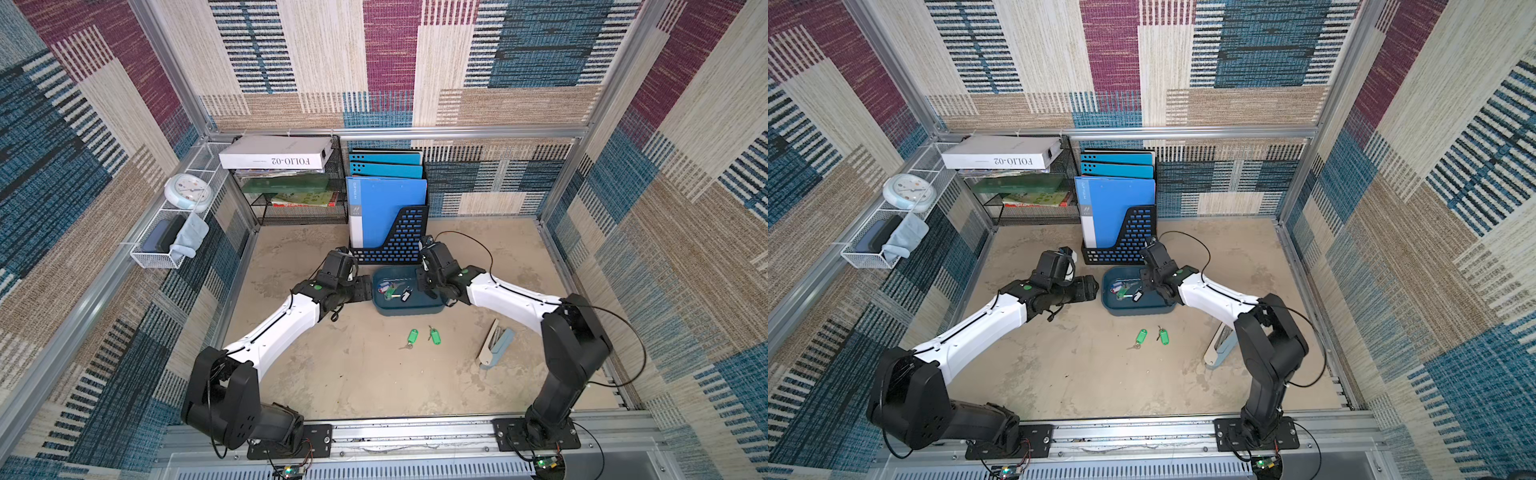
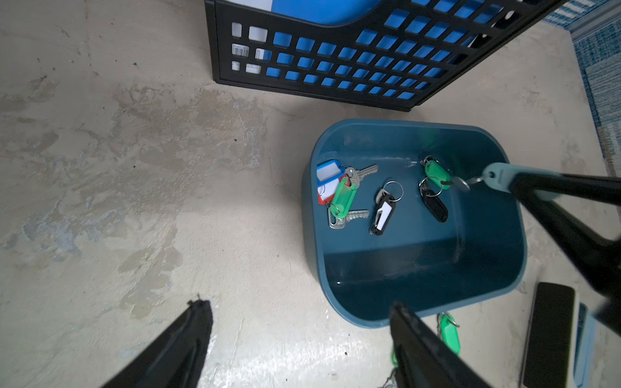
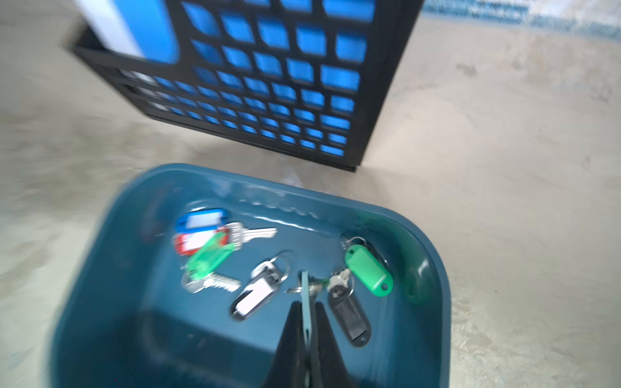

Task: Take the keys out of the storage box
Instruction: Pick up the key from the storage box, then place the key at the center of the board.

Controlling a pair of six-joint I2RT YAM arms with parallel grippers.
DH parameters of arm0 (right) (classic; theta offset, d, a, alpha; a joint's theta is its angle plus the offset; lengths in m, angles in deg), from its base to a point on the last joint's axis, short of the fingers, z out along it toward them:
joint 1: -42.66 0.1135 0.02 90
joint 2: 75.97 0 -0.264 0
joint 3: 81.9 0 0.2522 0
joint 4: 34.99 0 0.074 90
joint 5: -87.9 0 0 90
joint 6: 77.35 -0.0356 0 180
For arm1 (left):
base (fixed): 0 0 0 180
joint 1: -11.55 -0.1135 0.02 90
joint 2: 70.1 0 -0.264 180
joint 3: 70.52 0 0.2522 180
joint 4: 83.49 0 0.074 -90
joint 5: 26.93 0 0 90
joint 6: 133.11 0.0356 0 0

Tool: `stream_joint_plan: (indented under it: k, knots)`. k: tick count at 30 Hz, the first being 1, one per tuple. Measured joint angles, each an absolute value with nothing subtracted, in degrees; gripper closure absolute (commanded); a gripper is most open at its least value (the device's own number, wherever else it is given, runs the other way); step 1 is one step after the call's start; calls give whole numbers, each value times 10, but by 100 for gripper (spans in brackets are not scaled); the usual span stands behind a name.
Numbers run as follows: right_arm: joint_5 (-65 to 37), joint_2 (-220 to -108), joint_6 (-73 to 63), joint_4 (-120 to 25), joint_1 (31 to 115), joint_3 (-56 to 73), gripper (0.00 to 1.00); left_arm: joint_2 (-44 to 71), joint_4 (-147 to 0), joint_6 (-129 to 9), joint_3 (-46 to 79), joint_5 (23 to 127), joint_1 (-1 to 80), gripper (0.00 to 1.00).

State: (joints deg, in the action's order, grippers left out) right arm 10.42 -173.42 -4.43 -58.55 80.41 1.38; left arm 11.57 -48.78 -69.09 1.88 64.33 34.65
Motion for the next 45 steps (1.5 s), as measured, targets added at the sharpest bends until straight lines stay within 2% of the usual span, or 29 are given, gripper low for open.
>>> stream_joint_plan:
  k: [14,18,23,27,35,45]
  knots:
    - [-140,-1427,-29,-584,815,-196,100,74,-488,-695,-7,643,346,14]
    - [-209,-1388,-48,-581,834,-255,100,59,-487,-699,-13,643,346,14]
    - [-263,-1396,-59,-562,873,-283,100,29,-484,-713,-30,640,346,14]
    - [-257,-1393,-65,-569,878,-288,100,1,-479,-717,-48,637,346,14]
    - [-166,-1355,-122,-668,880,-331,100,-23,-479,-725,-65,630,346,14]
    - [-117,-1390,-182,-688,880,-391,100,-20,-478,-727,-65,630,346,14]
